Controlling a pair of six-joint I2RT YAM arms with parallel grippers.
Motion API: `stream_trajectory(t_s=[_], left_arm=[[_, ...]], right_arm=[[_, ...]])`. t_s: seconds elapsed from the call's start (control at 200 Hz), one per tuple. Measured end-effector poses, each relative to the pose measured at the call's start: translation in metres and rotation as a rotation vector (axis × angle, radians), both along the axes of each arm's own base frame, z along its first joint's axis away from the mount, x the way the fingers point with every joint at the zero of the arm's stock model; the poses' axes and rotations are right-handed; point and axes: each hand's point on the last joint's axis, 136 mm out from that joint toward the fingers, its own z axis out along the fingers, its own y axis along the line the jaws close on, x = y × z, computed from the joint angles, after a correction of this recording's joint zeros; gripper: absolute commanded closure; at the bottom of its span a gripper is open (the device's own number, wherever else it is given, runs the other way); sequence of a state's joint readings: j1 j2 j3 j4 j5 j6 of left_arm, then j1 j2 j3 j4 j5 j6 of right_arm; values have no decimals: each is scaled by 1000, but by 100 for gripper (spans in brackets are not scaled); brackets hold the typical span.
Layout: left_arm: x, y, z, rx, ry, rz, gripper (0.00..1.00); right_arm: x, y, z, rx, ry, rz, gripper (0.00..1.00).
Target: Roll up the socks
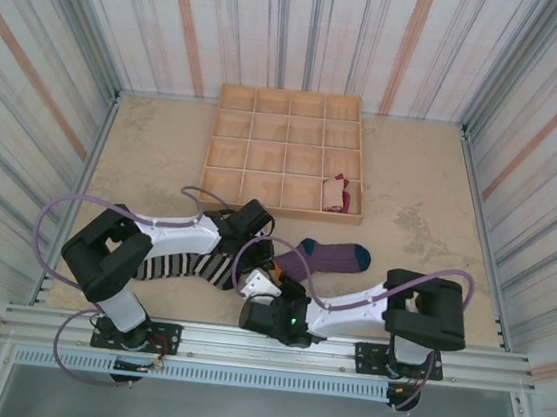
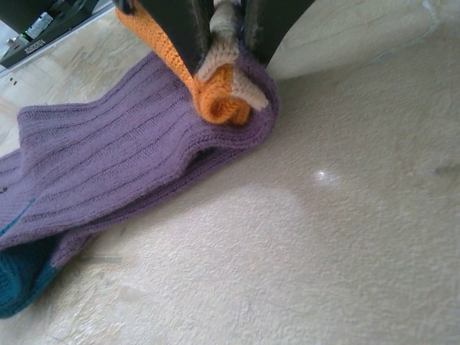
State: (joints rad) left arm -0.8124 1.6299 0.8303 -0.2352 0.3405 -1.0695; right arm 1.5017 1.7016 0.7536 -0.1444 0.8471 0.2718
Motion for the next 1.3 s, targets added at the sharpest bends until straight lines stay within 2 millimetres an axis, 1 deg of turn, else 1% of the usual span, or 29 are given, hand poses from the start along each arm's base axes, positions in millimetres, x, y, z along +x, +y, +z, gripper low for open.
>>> stream_trajectory(t_s=[0.085, 0.12, 0.18, 0.21, 0.306, 0.421, 0.516, 0.576, 0.661, 0.711, 0.842, 0.947, 0.987, 1.027, 1.107, 1.122, 1.197, 1.302], left_arm=[[-1, 1, 0, -4, 4, -1, 100], [-1, 1, 0, -4, 5, -1, 100], [-1, 2, 1, -5, 5, 1, 100], [-1, 3, 1, -6, 5, 2, 98], [-2, 5, 0, -6, 7, 5, 89], [0, 5, 2, -18, -3, 5, 70], [-1, 8, 5, -25, -12, 5, 54], [1, 10, 8, -28, -25, 15, 47], [5, 10, 9, -28, -44, 20, 37], [6, 11, 11, -29, -51, 29, 34], [14, 14, 20, -43, -90, 50, 32], [22, 16, 32, -68, -133, 72, 32], [24, 17, 35, -73, -147, 81, 32], [25, 21, 39, -80, -148, 87, 32], [21, 25, 49, -101, -156, 84, 32], [21, 25, 52, -107, -160, 81, 32], [20, 24, 59, -124, -170, 74, 32], [18, 25, 57, -123, -165, 68, 34]], right_arm=[[4, 4, -1, -12, -28, -13, 41], [5, 5, -2, -15, -39, -19, 44], [8, 5, -3, -21, -54, -29, 56], [9, 5, -4, -20, -57, -37, 63], [13, 0, -11, -22, -52, -66, 81], [14, -2, -15, -5, -35, -74, 100], [15, -5, -15, 27, -19, -88, 100], [16, -7, -13, 58, 5, -89, 100], [14, -6, -11, 126, 64, -77, 100], [13, -3, -10, 165, 100, -66, 100], [8, 7, -3, 288, 209, -13, 100], [6, 19, 9, 404, 295, 48, 100], [6, 20, 13, 443, 323, 63, 100], [9, 15, 12, 465, 351, 45, 100], [23, -14, -9, 442, 399, -47, 100], [25, -17, -10, 447, 399, -61, 100], [30, -19, -9, 468, 411, -80, 100], [29, -18, -9, 474, 423, -82, 100]])
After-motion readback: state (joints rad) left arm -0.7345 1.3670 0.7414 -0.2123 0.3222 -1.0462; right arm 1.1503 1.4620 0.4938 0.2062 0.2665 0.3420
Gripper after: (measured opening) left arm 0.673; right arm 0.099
